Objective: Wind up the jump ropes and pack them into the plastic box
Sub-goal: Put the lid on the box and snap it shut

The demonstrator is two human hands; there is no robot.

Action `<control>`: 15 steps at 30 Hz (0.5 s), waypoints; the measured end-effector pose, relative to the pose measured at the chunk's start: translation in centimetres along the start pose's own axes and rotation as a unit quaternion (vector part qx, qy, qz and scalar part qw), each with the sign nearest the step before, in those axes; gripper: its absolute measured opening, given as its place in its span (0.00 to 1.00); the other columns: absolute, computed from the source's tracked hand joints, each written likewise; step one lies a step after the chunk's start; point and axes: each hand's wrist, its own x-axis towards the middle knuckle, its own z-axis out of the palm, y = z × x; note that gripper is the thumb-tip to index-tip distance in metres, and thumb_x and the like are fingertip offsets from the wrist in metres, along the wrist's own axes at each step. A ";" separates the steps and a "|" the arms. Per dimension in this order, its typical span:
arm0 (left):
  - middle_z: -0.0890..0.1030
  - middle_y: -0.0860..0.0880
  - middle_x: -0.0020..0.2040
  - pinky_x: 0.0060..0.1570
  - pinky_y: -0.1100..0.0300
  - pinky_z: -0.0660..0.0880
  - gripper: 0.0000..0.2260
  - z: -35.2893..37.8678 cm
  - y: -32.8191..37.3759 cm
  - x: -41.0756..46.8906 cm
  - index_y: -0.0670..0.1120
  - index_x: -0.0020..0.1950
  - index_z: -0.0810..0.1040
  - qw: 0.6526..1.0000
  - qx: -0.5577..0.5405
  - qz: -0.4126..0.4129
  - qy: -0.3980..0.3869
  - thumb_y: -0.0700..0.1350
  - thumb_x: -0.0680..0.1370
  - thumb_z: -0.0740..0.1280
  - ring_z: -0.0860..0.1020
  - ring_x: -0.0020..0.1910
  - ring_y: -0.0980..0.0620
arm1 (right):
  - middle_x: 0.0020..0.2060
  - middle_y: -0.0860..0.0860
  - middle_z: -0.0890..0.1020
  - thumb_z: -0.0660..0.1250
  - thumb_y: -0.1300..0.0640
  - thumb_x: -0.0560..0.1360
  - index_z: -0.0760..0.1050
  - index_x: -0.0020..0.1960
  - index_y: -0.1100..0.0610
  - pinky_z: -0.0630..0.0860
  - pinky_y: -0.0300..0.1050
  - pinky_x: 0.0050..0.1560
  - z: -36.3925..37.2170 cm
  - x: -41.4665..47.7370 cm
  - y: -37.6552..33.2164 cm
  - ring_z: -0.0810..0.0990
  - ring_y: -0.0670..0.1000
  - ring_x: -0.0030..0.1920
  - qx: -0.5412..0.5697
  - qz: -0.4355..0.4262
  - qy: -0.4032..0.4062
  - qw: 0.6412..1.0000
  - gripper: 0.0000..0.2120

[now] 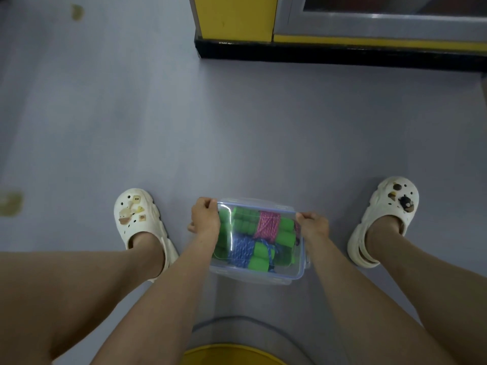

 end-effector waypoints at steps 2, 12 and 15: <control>0.75 0.44 0.53 0.57 0.48 0.64 0.08 -0.2 -0.1 -0.3 0.46 0.53 0.80 0.967 0.163 0.196 0.028 0.39 0.77 0.65 0.72 0.51 0.44 | 0.49 0.66 0.81 0.65 0.63 0.77 0.79 0.53 0.68 0.62 0.29 0.16 0.1 0.1 0.1 0.73 0.52 0.38 -0.005 -0.006 0.003 1.000 0.09; 0.81 0.44 0.51 0.55 0.54 0.64 0.08 0.7 -1.7 0.8 0.41 0.52 0.81 0.903 0.239 0.351 -0.071 0.43 0.76 0.68 0.76 0.53 0.42 | 0.41 0.58 0.81 0.67 0.60 0.76 0.80 0.49 0.61 0.67 0.38 0.35 0.6 0.3 1.0 0.76 0.52 0.39 -0.006 -0.001 0.012 1.000 0.06; 0.78 0.48 0.55 0.57 0.58 0.56 0.08 0.8 -1.2 0.5 0.45 0.54 0.80 0.917 0.259 0.297 -0.059 0.47 0.79 0.64 0.71 0.59 0.47 | 0.40 0.56 0.81 0.68 0.59 0.75 0.80 0.47 0.62 0.74 0.42 0.40 0.8 0.5 1.3 0.77 0.52 0.40 -0.002 -0.006 0.021 1.000 0.06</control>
